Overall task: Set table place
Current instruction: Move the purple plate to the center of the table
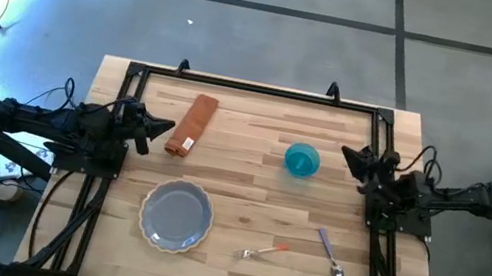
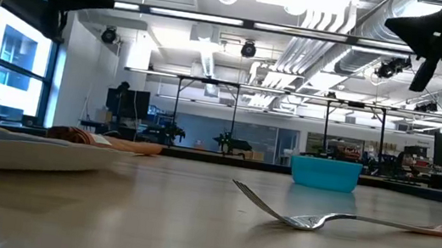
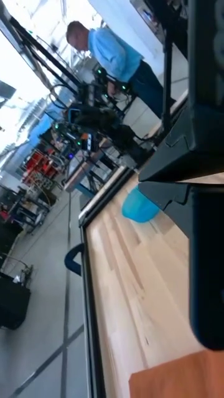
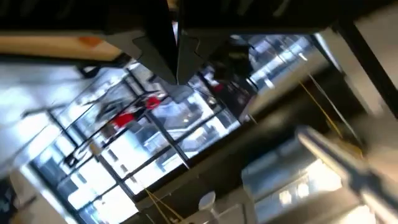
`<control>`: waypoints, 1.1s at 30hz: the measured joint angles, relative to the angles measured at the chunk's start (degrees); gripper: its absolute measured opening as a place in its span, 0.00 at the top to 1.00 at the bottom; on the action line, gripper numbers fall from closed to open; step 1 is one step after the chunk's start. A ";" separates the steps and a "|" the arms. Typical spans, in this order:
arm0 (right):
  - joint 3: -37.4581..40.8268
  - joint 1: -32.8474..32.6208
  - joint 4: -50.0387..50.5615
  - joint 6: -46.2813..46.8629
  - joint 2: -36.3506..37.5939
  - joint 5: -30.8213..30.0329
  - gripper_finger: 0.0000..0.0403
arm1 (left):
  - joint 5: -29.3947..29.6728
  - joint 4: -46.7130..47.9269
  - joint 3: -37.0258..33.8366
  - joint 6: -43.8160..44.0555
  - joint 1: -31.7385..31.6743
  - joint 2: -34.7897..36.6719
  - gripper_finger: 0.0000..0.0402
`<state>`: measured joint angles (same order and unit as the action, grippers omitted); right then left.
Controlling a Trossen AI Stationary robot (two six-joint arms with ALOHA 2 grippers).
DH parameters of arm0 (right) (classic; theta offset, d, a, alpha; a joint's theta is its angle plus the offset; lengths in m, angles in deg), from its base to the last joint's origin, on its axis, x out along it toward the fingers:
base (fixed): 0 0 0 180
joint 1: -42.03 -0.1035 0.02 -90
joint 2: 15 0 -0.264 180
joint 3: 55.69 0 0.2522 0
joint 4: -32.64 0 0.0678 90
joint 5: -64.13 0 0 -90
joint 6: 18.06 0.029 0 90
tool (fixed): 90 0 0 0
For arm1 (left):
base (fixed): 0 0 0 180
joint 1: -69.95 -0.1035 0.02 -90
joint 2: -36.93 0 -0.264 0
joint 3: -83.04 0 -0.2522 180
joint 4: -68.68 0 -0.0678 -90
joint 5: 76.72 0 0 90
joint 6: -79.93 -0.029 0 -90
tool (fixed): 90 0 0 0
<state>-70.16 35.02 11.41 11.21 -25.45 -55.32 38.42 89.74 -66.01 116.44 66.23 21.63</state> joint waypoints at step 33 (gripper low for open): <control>-66.23 11.48 61.27 -7.57 -39.24 -4.06 1.00 | -32.87 41.29 37.28 -8.49 11.63 -71.71 1.00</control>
<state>-136.39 46.50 72.68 3.63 -64.69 -59.38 5.55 131.03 -28.73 107.95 77.86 -50.08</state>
